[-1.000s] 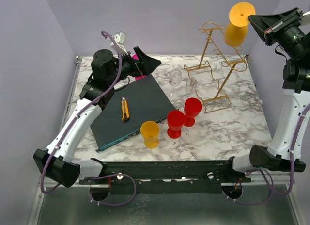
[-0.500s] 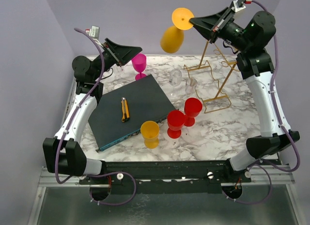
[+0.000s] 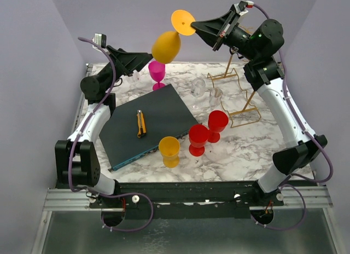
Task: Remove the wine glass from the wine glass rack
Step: Place the wine glass at the center of the board.
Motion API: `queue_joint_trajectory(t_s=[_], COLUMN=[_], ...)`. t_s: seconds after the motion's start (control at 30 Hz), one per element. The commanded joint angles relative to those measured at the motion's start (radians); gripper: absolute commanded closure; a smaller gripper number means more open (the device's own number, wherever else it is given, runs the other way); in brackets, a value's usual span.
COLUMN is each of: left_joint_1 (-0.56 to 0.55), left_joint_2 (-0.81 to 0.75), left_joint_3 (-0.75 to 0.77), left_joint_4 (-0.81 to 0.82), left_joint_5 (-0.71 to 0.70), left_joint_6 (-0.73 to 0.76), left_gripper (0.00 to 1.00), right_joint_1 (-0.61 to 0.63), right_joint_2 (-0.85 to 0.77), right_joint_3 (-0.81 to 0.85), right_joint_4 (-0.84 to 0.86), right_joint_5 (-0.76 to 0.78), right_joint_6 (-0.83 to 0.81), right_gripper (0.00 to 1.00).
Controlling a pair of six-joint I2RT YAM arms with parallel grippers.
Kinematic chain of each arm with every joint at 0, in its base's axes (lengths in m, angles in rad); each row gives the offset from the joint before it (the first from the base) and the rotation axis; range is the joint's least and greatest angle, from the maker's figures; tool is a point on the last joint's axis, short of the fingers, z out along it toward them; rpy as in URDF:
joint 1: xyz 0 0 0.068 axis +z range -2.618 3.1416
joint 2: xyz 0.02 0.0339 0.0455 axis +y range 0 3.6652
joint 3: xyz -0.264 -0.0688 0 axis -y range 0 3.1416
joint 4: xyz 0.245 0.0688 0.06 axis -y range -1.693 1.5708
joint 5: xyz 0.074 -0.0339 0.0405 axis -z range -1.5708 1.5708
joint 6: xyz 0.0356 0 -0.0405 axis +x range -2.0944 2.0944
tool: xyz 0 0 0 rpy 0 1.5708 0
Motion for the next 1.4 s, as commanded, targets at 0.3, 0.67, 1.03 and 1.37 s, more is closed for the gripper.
queue_joint_trajectory(t_s=[0.3, 0.67, 1.03, 1.37], left_joint_1=[0.007, 0.010, 0.013, 0.012], left_joint_2=[0.042, 0.039, 0.013, -0.043], left_joint_3=[0.026, 0.081, 0.087, 0.082], left_joint_4=[0.311, 0.345, 0.309, 0.173], left_joint_5=[-0.019, -0.085, -0.084, -0.035], left_joint_6=[-0.245, -0.411, -0.447, -0.370], left_gripper=[0.22, 0.37, 0.66, 1.00], right_joint_1=[0.041, 0.041, 0.041, 0.040], right_joint_2=[0.069, 0.024, -0.015, -0.061], right_joint_3=[0.001, -0.092, -0.173, -0.228], right_joint_4=[0.176, 0.224, 0.260, 0.140], right_joint_5=[0.000, -0.037, -0.079, -0.052], right_joint_6=[0.114, 0.125, 0.124, -0.019], right_gripper=[0.99, 0.99, 0.99, 0.51])
